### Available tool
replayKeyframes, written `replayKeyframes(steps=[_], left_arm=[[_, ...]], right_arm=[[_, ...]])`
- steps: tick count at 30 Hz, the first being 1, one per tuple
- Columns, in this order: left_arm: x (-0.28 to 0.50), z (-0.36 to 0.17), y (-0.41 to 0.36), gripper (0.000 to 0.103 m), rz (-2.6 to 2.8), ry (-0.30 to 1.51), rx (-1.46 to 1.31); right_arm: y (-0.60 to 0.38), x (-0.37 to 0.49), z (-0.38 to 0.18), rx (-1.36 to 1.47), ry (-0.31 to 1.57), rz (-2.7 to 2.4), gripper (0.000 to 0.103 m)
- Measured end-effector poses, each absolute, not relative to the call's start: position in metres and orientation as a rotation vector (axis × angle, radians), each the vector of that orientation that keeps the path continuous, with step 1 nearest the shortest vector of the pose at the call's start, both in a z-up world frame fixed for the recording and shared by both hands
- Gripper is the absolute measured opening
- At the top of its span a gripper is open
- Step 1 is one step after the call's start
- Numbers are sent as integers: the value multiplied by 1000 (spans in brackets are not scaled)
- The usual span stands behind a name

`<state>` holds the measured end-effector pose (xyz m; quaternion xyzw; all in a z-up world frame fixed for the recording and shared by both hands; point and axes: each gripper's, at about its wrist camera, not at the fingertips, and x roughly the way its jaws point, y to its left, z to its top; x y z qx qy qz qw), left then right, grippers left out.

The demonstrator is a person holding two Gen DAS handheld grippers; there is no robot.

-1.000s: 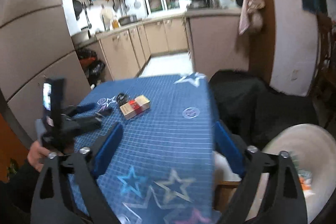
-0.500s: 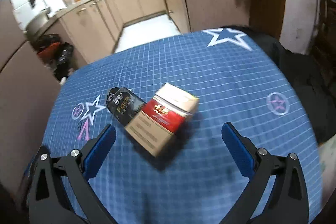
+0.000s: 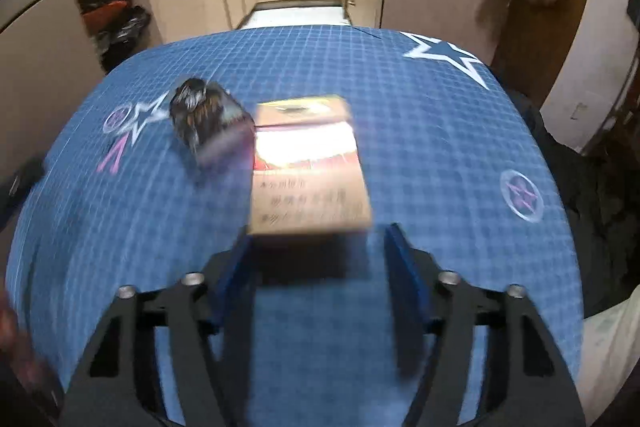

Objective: Collect trash
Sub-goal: 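Grasp the red cigarette box with the right tool while the left tool grasps the black tissue pack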

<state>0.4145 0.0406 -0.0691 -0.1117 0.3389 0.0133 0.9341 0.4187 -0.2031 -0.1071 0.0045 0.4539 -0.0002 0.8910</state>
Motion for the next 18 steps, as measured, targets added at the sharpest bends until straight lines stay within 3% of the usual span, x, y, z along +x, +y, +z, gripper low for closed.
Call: replayKeyframes(steps=[4,6,7,12,15,16,17,18], left_arm=[[416,-68,25,80,-2,695,-189],[417,-68,16,80,-17,702,-181],[418,-67,9,80,-27,709,-175],[424,-58,-18,80,-35,713,-111],[421,-52,-22,81,-34,712,-96],[419,-50,-22,82,-26,712,-83],[418,-50,-21,82,-23,717,-81],[419,-49,-21,82,-23,726,-85]], right_arm=[[-222,392,-105,-59,930,8,60],[-223,386,-100,-57,881,19,91],[-221,385,-99,-63,848,25,98],[-200,422,-100,-99,815,91,98],[-200,455,-108,-77,869,106,83],[-203,462,-112,-51,902,120,66],[-206,462,-114,-23,902,137,56],[-207,461,-115,-8,901,143,56]])
